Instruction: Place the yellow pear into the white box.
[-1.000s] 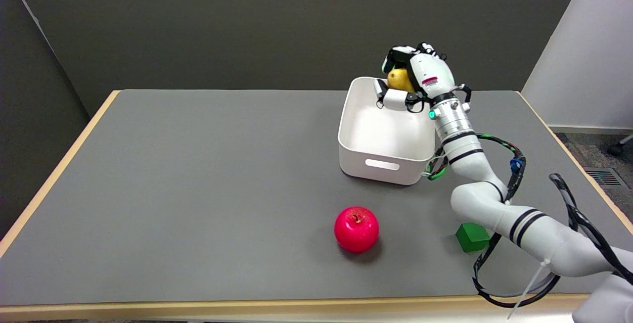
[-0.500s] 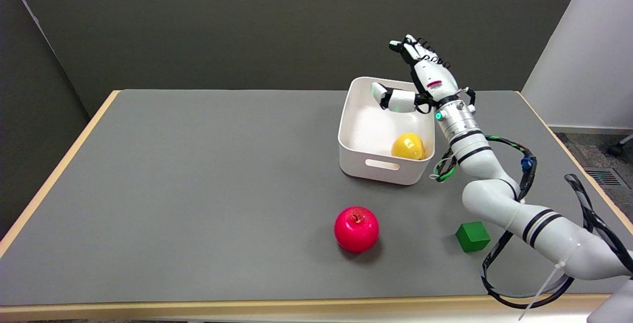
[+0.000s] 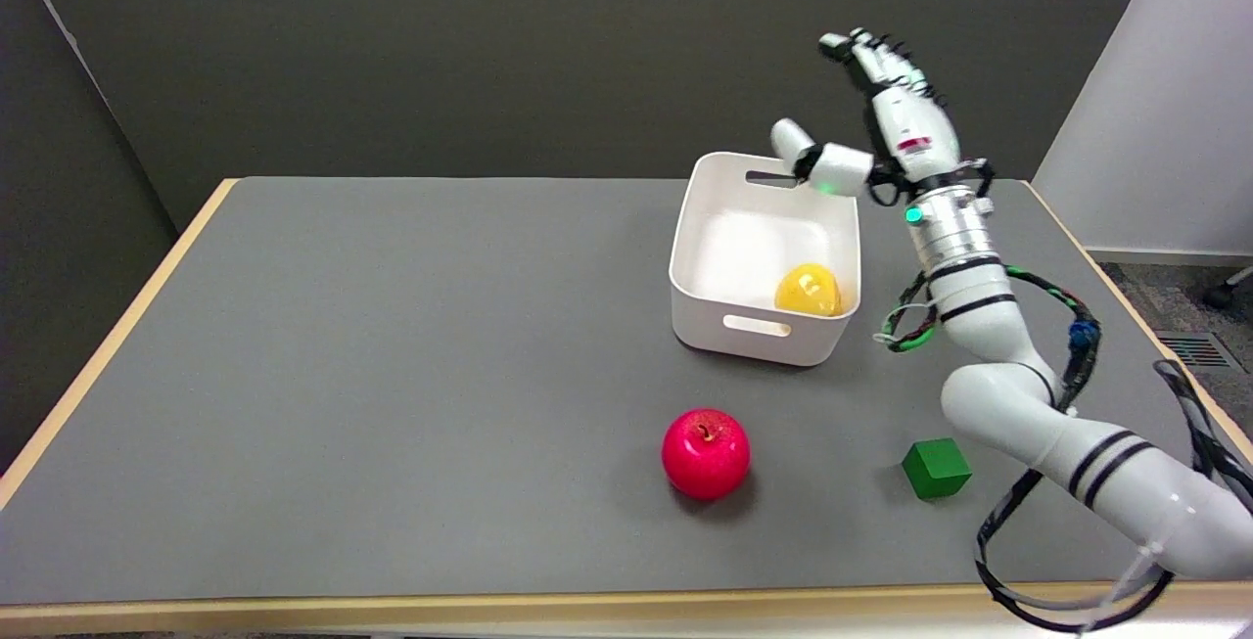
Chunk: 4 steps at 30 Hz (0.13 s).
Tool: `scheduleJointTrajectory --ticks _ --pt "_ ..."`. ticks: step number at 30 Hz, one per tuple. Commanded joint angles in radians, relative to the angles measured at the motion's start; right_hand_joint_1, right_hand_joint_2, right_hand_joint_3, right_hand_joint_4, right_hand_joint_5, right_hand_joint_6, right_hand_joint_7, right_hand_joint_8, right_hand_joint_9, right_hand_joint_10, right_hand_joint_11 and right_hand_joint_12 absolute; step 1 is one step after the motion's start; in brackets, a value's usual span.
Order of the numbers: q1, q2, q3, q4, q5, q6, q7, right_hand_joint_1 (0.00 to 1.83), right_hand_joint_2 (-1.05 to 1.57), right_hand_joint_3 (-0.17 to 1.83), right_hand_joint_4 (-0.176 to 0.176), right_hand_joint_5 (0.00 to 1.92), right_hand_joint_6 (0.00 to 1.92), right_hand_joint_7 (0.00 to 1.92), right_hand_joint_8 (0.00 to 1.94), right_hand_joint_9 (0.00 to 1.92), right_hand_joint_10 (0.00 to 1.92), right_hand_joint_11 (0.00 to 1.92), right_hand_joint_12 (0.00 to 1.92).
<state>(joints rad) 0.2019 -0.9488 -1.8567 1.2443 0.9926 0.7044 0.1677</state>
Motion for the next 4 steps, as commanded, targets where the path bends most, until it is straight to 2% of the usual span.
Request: scheduleJointTrajectory --ticks 1,2,4 --pt "-0.471 0.099 0.159 0.294 0.232 0.552 0.016 0.32 0.63 0.89 0.017 0.24 0.48 0.21 0.33 0.02 0.63 0.0 1.05" --pt "-0.49 0.097 0.159 0.294 0.239 0.575 0.023 0.3 0.61 0.96 0.015 0.23 0.51 0.21 0.37 0.03 0.65 0.0 1.08" --pt "-0.557 0.084 0.152 0.277 0.266 0.659 0.067 0.29 0.62 0.96 0.015 0.24 0.51 0.23 0.37 0.05 0.66 0.0 1.09"
